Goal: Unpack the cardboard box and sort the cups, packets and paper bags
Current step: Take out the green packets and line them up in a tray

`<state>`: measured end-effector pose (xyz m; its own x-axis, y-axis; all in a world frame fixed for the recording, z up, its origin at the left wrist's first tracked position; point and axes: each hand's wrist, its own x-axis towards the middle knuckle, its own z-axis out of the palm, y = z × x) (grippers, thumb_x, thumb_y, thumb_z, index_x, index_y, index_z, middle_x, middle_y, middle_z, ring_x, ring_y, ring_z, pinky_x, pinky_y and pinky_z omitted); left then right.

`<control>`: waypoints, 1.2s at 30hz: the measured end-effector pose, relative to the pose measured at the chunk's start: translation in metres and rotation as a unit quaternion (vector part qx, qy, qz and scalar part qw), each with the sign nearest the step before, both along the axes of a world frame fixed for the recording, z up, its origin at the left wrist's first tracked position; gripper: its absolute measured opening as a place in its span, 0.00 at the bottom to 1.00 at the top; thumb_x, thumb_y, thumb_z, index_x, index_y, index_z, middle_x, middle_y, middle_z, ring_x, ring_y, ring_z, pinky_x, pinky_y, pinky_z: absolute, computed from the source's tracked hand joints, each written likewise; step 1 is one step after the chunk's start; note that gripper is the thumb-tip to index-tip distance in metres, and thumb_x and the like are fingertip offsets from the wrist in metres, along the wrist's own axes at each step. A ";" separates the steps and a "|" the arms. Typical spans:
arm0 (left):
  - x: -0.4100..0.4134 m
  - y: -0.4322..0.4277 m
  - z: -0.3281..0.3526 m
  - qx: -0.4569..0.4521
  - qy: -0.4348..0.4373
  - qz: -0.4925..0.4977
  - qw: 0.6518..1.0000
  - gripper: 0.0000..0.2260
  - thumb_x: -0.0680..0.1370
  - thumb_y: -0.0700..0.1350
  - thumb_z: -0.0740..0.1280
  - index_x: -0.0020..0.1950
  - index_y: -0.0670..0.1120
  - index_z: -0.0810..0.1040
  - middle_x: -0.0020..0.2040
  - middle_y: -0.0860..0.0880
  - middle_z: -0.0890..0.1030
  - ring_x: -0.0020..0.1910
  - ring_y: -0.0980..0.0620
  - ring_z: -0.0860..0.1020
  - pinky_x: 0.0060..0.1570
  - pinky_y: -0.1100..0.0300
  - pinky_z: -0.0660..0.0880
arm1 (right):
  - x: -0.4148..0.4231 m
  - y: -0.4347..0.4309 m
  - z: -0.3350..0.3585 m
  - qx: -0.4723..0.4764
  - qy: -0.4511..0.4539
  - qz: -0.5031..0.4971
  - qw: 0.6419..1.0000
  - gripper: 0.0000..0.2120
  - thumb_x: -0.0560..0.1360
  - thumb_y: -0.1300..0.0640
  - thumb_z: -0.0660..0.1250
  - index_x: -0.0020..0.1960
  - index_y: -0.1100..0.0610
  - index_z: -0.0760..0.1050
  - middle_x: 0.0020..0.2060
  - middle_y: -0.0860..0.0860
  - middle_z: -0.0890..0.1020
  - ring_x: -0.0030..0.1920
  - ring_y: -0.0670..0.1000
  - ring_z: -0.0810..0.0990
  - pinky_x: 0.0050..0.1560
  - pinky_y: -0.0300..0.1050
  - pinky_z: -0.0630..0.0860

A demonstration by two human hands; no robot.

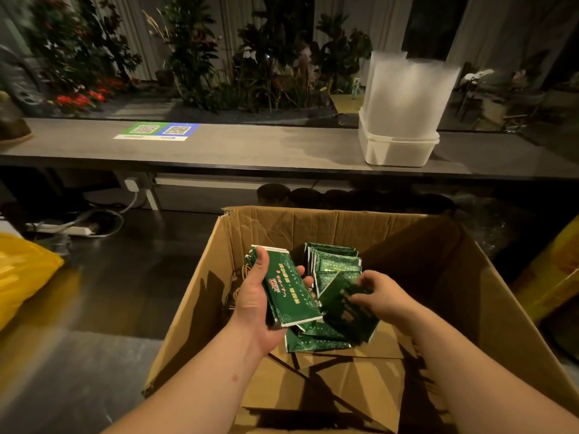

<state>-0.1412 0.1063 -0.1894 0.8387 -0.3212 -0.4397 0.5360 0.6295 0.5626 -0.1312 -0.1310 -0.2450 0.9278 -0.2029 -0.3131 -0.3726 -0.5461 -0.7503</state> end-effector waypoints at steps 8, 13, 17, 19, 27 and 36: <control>0.004 -0.002 -0.002 0.049 0.011 -0.033 0.998 0.34 0.74 0.69 0.65 0.61 0.40 0.80 0.53 0.39 0.85 0.53 0.39 0.84 0.64 0.38 0.75 | -0.010 0.017 0.058 0.447 0.040 -0.085 0.890 0.08 0.82 0.60 0.64 0.58 0.60 0.78 0.51 0.59 0.85 0.50 0.57 0.85 0.45 0.52 0.81; 0.003 -0.004 0.000 0.100 -0.002 -0.088 0.991 0.26 0.78 0.65 0.65 0.59 0.43 0.84 0.58 0.38 0.84 0.57 0.35 0.83 0.64 0.37 0.74 | -0.016 0.045 0.067 0.517 0.078 -0.108 0.845 0.10 0.83 0.61 0.62 0.60 0.62 0.78 0.54 0.61 0.84 0.51 0.58 0.85 0.44 0.51 0.83; 0.002 -0.005 -0.004 0.112 -0.017 -0.109 0.988 0.28 0.73 0.62 0.71 0.65 0.43 0.82 0.62 0.37 0.83 0.62 0.34 0.81 0.69 0.35 0.70 | -0.016 0.073 0.063 0.456 0.076 -0.088 0.882 0.07 0.82 0.60 0.63 0.54 0.62 0.78 0.44 0.56 0.85 0.46 0.54 0.84 0.43 0.47 0.80; 0.002 -0.005 -0.005 0.101 -0.018 -0.105 0.989 0.26 0.72 0.59 0.72 0.62 0.42 0.83 0.62 0.37 0.83 0.61 0.34 0.81 0.69 0.36 0.71 | -0.016 0.080 0.063 0.497 0.067 -0.084 0.861 0.07 0.82 0.60 0.64 0.54 0.63 0.79 0.39 0.54 0.87 0.41 0.52 0.85 0.43 0.47 0.81; 0.001 -0.002 0.001 0.090 -0.006 -0.112 0.990 0.17 0.74 0.55 0.70 0.46 0.42 0.89 0.49 0.39 0.86 0.46 0.39 0.85 0.56 0.43 0.78 | -0.013 0.088 0.060 -0.023 -0.107 0.073 0.991 0.19 0.75 0.40 0.73 0.40 0.56 0.80 0.43 0.46 0.86 0.42 0.43 0.84 0.40 0.44 0.81; 0.007 0.000 0.002 0.049 0.021 -0.031 0.998 0.33 0.69 0.62 0.74 0.65 0.41 0.78 0.55 0.39 0.83 0.53 0.39 0.83 0.61 0.37 0.77 | 0.029 0.011 0.011 -0.183 -0.067 0.010 0.981 0.18 0.83 0.58 0.63 0.72 0.54 0.72 0.64 0.53 0.80 0.51 0.50 0.82 0.46 0.43 0.81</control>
